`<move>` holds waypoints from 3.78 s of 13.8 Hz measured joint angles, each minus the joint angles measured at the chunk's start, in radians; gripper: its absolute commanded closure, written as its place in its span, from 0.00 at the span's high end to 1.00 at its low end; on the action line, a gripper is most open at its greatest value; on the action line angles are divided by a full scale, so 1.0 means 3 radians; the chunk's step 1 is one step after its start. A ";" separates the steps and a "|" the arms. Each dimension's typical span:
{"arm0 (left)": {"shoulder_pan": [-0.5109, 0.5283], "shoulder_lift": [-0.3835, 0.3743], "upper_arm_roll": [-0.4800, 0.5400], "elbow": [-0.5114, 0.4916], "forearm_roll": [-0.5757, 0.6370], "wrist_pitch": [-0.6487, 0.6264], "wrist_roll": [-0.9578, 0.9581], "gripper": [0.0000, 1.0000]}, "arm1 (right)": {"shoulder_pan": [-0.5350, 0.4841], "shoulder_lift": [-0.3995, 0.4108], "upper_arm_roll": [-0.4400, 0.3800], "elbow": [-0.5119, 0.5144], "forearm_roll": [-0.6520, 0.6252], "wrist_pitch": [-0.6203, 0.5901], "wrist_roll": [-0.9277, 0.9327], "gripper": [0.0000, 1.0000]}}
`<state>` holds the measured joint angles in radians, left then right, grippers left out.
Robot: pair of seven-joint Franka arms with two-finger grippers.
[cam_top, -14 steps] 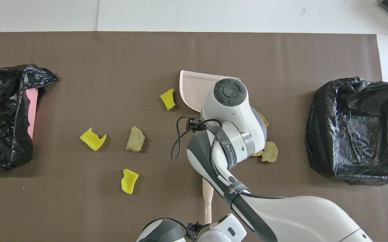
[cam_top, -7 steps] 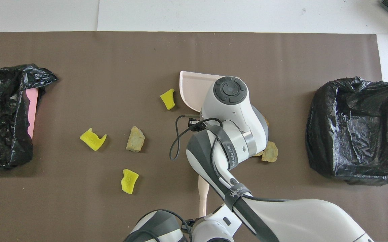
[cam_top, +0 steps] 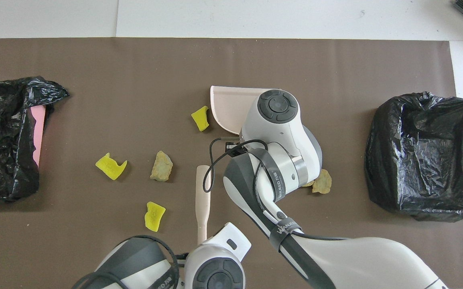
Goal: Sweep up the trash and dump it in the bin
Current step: 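Grasp the dustpan with the right gripper while the left gripper lifts the brush, then sweep the yellow sponges into the dustpan with the left gripper's brush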
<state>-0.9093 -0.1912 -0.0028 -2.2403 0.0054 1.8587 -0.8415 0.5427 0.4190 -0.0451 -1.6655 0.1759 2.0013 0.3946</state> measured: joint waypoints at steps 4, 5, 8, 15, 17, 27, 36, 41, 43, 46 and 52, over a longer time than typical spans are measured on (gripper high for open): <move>0.0735 -0.0295 0.0014 -0.0118 0.0058 -0.0289 0.0514 0.00 | -0.0334 -0.0190 -0.0053 0.0026 -0.0065 -0.0158 -0.1555 0.00; 0.0866 -0.0306 0.0016 -0.0156 0.0123 -0.0291 0.0599 0.00 | -0.0444 -0.0251 -0.0054 0.0028 -0.0145 -0.0227 -0.1921 0.00; 0.1360 -0.0295 0.0014 -0.0202 0.0297 -0.0257 0.0894 0.00 | -0.0598 -0.0340 -0.0055 0.0023 -0.0452 -0.0296 -0.3004 0.00; 0.2253 -0.0282 0.0014 -0.0537 0.0416 0.0438 0.1099 0.00 | -0.0366 -0.0274 0.0003 -0.0050 -0.1233 -0.0330 -0.4176 0.00; 0.2332 -0.0267 0.0011 -0.0742 0.0416 0.0603 0.1199 0.00 | -0.0299 -0.0211 0.0005 -0.0076 -0.1234 -0.0339 -0.4274 0.00; 0.1851 -0.0249 -0.0088 -0.0943 0.0037 0.0681 0.1268 0.00 | -0.0161 -0.0177 0.0009 -0.0090 -0.0906 -0.0526 -0.4126 0.00; 0.1386 -0.0146 -0.0095 -0.0920 -0.0802 0.1002 0.1200 0.00 | -0.0235 -0.0175 0.0004 -0.0106 -0.0892 -0.0504 -0.4099 0.00; 0.1268 -0.0019 -0.0098 -0.0809 -0.1137 0.1151 0.1200 0.00 | -0.0235 -0.0176 0.0004 -0.0126 -0.0893 -0.0504 -0.4099 0.00; 0.1152 0.0058 -0.0100 -0.0732 -0.1298 0.1238 0.1188 0.00 | -0.0226 -0.0183 0.0004 -0.0164 -0.0894 -0.0504 -0.4099 0.00; 0.0962 0.0361 -0.0102 -0.0449 -0.1356 0.1391 0.0945 0.00 | -0.0194 -0.0246 0.0004 -0.0276 -0.0898 -0.0504 -0.4078 0.00; 0.0861 0.0728 -0.0106 0.0240 -0.1371 0.1360 0.0881 0.00 | -0.0127 -0.0313 0.0005 -0.0368 -0.0915 -0.0504 -0.3925 0.00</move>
<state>-0.6509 0.0272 -0.0345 -2.1683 -0.4058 2.2666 -0.5771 0.5047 0.3252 -0.0435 -1.7758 -0.0984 1.8500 -0.7828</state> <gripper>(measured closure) 0.736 0.683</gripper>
